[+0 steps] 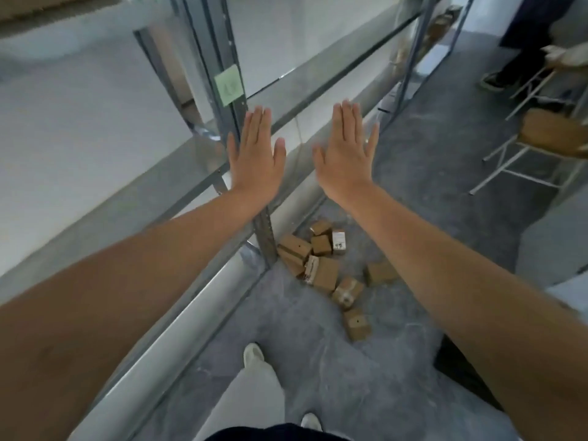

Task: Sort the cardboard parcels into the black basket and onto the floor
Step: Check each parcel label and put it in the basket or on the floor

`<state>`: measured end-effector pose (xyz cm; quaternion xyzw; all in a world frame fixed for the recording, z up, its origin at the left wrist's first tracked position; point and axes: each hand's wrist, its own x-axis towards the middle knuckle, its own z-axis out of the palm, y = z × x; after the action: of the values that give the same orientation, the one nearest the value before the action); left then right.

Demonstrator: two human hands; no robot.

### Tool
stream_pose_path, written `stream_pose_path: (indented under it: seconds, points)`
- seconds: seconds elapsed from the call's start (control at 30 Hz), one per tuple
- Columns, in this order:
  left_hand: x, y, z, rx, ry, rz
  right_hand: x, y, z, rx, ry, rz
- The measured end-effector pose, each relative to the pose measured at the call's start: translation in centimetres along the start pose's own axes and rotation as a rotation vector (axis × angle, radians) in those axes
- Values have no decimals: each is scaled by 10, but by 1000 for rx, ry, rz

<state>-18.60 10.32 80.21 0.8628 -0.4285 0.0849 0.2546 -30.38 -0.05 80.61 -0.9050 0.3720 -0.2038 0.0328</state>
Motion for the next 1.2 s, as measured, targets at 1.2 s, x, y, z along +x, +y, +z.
stream_pose_path:
  seconds: [1.2]
  points:
    - [27,-103,483,-227,-916,-158,-16,256,399,-98,-718,704]
